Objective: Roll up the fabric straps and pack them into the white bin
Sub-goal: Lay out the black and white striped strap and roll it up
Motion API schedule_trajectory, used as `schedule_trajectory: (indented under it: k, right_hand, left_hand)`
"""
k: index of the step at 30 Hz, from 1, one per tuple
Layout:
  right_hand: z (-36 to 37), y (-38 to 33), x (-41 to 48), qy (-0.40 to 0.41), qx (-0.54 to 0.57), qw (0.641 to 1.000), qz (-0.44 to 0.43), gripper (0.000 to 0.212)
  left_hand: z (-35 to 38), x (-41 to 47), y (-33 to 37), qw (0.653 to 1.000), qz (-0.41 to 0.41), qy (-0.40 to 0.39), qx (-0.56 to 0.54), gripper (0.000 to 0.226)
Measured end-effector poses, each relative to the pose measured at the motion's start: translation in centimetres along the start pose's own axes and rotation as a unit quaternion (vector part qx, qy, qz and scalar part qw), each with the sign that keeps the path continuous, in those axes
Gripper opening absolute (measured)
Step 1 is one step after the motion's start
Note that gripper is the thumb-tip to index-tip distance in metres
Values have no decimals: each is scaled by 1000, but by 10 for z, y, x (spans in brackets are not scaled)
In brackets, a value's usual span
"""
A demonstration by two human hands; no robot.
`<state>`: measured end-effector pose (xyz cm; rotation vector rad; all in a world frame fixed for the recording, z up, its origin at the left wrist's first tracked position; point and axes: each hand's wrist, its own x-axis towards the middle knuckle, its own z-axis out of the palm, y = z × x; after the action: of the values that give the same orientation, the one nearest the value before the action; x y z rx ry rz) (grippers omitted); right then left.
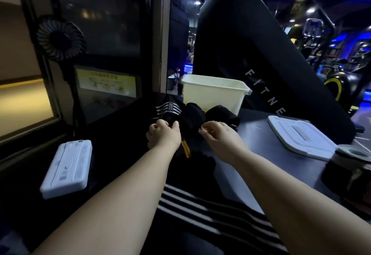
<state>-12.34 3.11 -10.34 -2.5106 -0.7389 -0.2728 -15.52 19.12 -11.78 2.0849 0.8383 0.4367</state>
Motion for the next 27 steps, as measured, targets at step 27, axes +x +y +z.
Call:
schedule_trajectory:
  k: [27]
  right_hand:
    - [73, -16, 162, -89, -117, 989, 23, 49]
  left_hand:
    - [27, 130, -5, 999, -8, 10, -49, 87]
